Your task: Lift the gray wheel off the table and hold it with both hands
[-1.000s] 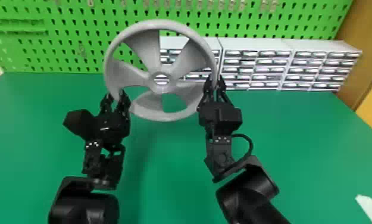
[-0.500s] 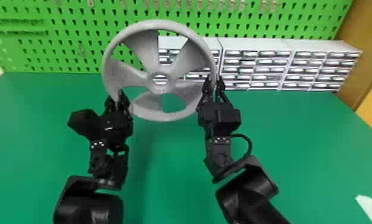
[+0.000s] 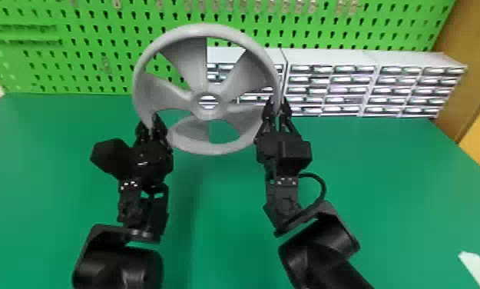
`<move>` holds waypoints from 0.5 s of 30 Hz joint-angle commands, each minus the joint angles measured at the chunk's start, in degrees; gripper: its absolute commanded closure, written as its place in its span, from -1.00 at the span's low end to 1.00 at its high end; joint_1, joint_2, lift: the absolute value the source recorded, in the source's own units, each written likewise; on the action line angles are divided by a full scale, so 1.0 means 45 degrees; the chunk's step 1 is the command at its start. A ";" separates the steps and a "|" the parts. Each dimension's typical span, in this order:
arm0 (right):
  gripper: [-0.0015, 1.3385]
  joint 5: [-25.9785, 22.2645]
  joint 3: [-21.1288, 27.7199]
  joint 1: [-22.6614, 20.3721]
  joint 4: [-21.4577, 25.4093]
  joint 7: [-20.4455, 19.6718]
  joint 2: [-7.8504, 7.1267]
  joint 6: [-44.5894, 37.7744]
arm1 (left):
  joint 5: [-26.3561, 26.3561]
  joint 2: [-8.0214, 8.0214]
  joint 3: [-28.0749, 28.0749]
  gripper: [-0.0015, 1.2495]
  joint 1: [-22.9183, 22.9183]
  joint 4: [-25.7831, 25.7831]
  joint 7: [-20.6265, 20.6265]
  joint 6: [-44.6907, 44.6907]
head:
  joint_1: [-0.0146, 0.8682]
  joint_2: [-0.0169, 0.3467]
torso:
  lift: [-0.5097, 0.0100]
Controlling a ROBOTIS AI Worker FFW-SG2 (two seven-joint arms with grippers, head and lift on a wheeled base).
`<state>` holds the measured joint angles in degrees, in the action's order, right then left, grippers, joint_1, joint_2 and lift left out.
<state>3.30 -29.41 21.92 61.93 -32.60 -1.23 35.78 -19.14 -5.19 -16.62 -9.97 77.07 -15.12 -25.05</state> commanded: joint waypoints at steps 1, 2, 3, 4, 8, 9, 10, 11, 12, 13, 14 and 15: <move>0.83 0.0010 -0.0007 -0.0047 -0.0012 -0.0001 0.0001 -0.0002 | -0.0005 0.0001 0.0040 0.57 0.0027 0.0002 0.0000 -0.0040 | 0.64 -0.82 | 0.59; 0.83 0.0010 -0.0007 -0.0047 0.0008 -0.0001 0.0001 -0.0002 | -0.0005 0.0001 0.0060 0.57 0.0027 0.0002 0.0000 -0.0059 | 0.64 -0.82 | 0.59; 0.83 0.0029 0.0013 -0.0047 0.0008 -0.0001 0.0020 -0.0002 | -0.0005 0.0001 0.0079 0.57 0.0027 0.0002 0.0000 -0.0059 | 0.64 -0.82 | 0.59; 0.83 0.0010 0.0013 -0.0047 -0.0012 -0.0001 0.0020 -0.0002 | -0.0005 0.0001 0.0099 0.57 0.0047 0.0002 0.0000 -0.0059 | 0.64 -0.82 | 0.59; 0.83 0.0029 0.0032 -0.0066 -0.0012 -0.0001 0.0020 -0.0002 | -0.0005 0.0001 0.0099 0.57 0.0047 0.0002 0.0000 -0.0079 | 0.64 -0.82 | 0.59; 0.83 0.0029 0.0052 -0.0066 -0.0012 -0.0001 0.0020 -0.0002 | -0.0005 0.0001 0.0099 0.57 0.0047 0.0002 0.0000 -0.0079 | 0.64 -0.82 | 0.59; 0.83 0.0029 0.0071 -0.0066 -0.0031 -0.0001 0.0020 -0.0021 | -0.0024 0.0001 0.0099 0.57 0.0047 0.0002 0.0000 -0.0079 | 0.64 -0.82 | 0.59; 0.83 0.0029 0.0071 -0.0066 -0.0031 -0.0001 0.0040 -0.0041 | -0.0024 0.0001 0.0099 0.57 0.0047 0.0002 0.0000 -0.0079 | 0.64 -0.82 | 0.59; 0.83 0.0029 0.0091 -0.0086 -0.0031 -0.0001 0.0040 -0.0041 | -0.0024 0.0001 0.0099 0.57 0.0047 0.0021 0.0000 -0.0079 | 0.64 -0.82 | 0.59; 0.83 0.0029 0.0091 -0.0086 -0.0031 -0.0001 0.0040 -0.0041 | -0.0024 0.0001 0.0099 0.57 0.0047 0.0021 0.0000 -0.0079 | 0.64 -0.82 | 0.59; 0.83 0.0049 0.0110 -0.0086 -0.0031 -0.0001 0.0040 -0.0041 | -0.0024 0.0001 0.0099 0.57 0.0047 0.0021 0.0000 -0.0079 | 0.64 -0.82 | 0.59; 0.83 0.0049 0.0110 -0.0086 -0.0031 -0.0001 0.0040 -0.0041 | -0.0024 0.0001 0.0099 0.57 0.0047 0.0021 0.0000 -0.0079 | 0.64 -0.82 | 0.59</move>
<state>3.44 -29.08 21.59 61.81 -32.60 -1.08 35.65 -19.21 -5.18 -16.18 -9.76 77.13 -15.11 -25.39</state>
